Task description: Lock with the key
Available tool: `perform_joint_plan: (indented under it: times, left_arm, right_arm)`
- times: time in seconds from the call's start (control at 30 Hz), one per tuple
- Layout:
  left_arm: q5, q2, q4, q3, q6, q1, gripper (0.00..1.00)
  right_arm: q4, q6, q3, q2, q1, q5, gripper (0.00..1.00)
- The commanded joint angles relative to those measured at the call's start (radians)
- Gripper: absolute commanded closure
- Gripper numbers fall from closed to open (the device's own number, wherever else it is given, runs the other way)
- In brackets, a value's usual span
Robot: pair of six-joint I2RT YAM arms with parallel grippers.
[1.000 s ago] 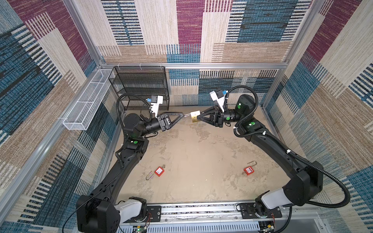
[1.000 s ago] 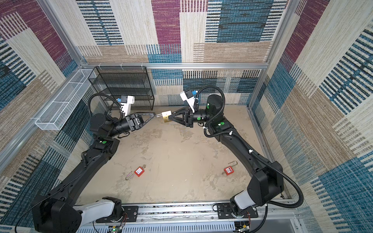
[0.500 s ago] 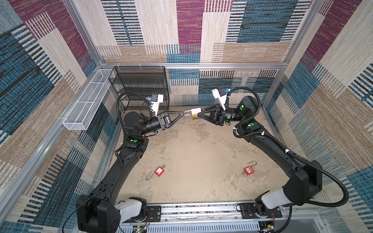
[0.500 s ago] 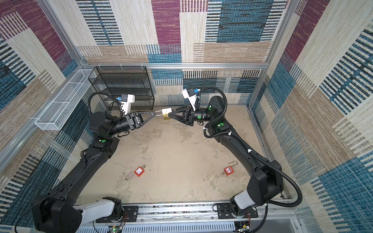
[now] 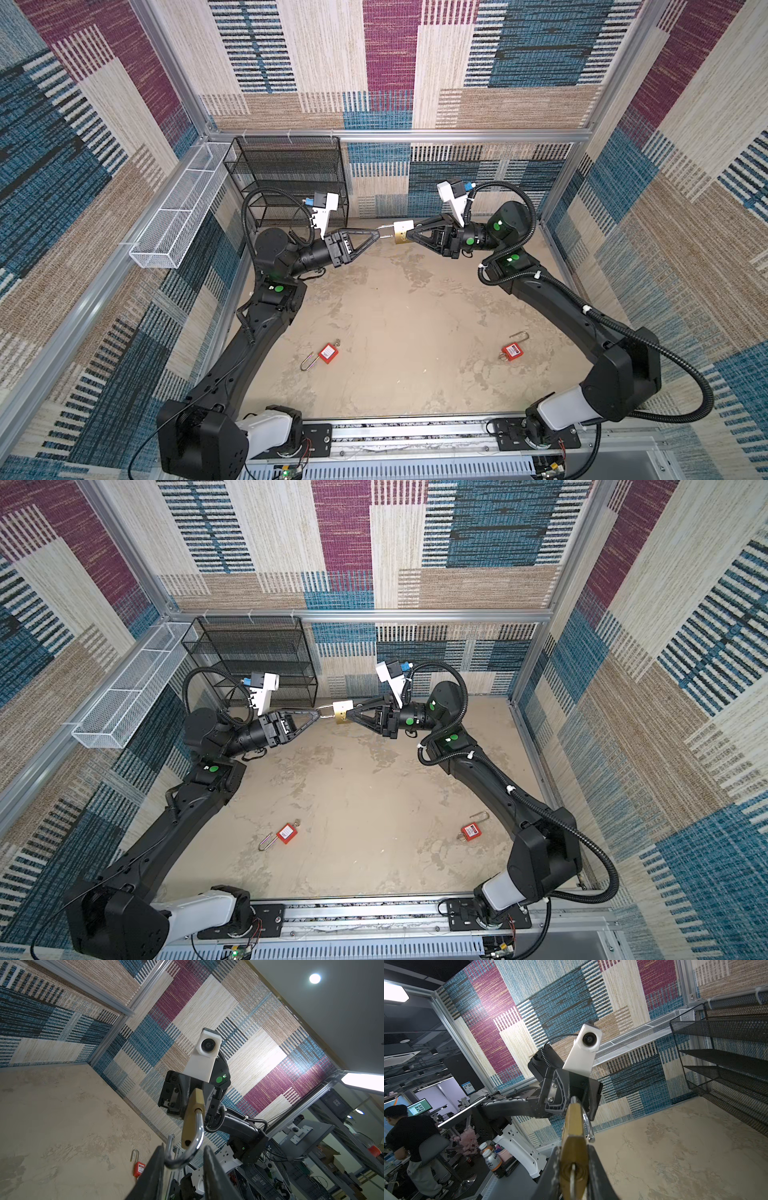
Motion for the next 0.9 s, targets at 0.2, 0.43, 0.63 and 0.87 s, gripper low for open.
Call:
perform_joint_plan:
  times: [0.2,0.43,0.63,0.87]
  left_arm:
    - [0.014,-0.001,0.005,0.018,0.019,-0.001,0.85]
    - [0.025,-0.001,-0.032,0.037,0.057,-0.001,1.0]
    - [0.032,-0.017,-0.076,0.049,0.147,-0.001,1.0]
    - [0.047,-0.024,-0.06,0.044,0.206,-0.002,1.0]
  right_arm:
    - [0.087,0.041,-0.007,0.002,0.001,0.025,1.0]
    - [0.107,0.064,-0.023,-0.003,0.001,0.022,1.0]
    - [0.245,0.198,-0.064,-0.002,0.001,0.012,1.0]
    - [0.289,0.239,-0.092,-0.014,0.007,0.032,1.0]
